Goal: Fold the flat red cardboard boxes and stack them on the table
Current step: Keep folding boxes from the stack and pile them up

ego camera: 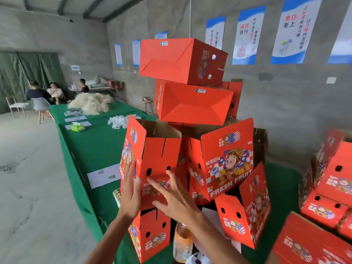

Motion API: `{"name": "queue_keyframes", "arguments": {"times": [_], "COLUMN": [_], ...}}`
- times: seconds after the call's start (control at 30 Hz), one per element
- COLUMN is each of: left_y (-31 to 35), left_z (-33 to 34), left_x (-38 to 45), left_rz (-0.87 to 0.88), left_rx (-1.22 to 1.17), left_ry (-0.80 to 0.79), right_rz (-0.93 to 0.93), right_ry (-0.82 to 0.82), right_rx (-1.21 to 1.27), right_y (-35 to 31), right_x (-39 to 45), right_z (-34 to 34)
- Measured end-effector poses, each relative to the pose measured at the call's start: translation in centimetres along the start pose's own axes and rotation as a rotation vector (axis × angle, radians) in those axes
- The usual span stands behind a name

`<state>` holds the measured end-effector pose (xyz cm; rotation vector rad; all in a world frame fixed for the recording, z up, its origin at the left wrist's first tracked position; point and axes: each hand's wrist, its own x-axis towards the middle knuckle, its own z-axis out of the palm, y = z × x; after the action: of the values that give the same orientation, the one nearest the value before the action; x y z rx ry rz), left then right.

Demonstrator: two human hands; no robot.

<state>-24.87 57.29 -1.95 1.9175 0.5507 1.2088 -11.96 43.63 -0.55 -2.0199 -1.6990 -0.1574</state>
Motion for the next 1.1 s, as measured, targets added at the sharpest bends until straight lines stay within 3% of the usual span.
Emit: {"name": "queue_keyframes", "arguments": {"times": [0.17, 0.3, 0.43, 0.57, 0.77, 0.97, 1.1], "left_y": [1.3, 3.2, 6.4, 8.5, 10.6, 8.6, 6.4], "left_z": [0.9, 1.6, 6.6, 15.1, 28.7, 38.6, 43.6], "left_x": [-0.1, -0.2, -1.4, -5.8, -17.5, -26.3, -29.3], "left_rz": [0.017, 0.418, 0.665, 0.667, 0.405, 0.292, 0.232], "left_rx": [0.048, 0.428, 0.446, 0.253, 0.046, 0.206, 0.389], "left_ry": [0.050, 0.128, 0.113, -0.157, -0.639, -1.056, -1.230], "right_rz": [-0.022, 0.012, 0.140, 0.421, 0.819, 1.293, 1.440], "right_ry": [0.106, 0.231, 0.368, 0.374, 0.258, -0.066, -0.246], "right_rx": [-0.039, -0.043, -0.067, -0.157, -0.197, -0.103, -0.102], "right_y": [1.5, 2.3, 5.5, 10.9, 17.3, 20.5, 22.4], "right_x": [-0.6, -2.2, -7.2, -16.7, -35.4, -47.9, -52.6], "right_z": [-1.2, -3.7, -6.9, -8.8, -7.8, -5.3, -4.1]}}
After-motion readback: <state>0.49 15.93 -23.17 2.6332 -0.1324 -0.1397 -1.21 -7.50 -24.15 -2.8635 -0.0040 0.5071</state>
